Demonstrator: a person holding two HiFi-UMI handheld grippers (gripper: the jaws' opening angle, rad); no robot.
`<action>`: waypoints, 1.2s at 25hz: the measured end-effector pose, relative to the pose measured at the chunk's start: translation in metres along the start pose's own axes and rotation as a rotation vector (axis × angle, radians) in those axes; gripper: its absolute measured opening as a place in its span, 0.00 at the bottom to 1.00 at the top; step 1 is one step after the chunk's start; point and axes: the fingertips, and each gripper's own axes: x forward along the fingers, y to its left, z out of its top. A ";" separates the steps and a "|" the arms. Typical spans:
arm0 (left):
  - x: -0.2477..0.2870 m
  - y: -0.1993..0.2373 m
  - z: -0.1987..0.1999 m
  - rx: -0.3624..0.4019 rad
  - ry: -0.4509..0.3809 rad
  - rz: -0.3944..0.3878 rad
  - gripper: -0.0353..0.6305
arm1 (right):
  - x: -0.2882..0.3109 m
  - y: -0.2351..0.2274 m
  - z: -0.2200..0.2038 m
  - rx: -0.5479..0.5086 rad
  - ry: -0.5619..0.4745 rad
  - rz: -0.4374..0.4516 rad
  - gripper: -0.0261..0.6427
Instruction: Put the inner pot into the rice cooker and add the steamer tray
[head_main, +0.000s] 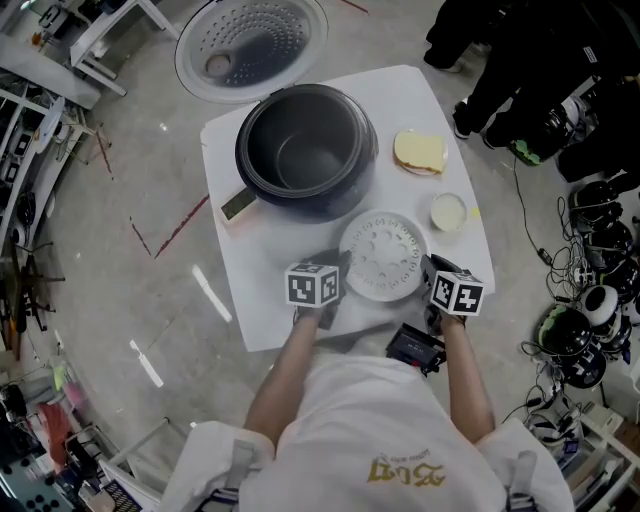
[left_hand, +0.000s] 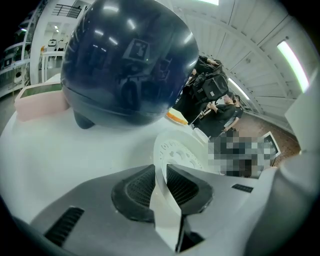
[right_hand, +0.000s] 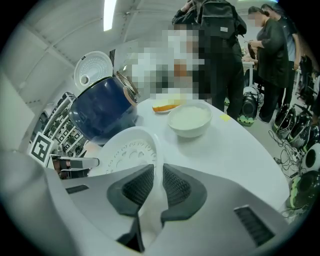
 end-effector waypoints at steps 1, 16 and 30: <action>-0.001 -0.001 0.000 0.001 -0.001 -0.003 0.18 | -0.001 0.000 0.000 -0.002 -0.001 -0.001 0.14; -0.026 -0.016 0.025 0.037 -0.085 -0.033 0.15 | -0.024 0.013 0.020 -0.010 -0.107 0.007 0.12; -0.066 -0.046 0.069 0.078 -0.211 -0.084 0.14 | -0.063 0.033 0.056 0.027 -0.232 0.044 0.11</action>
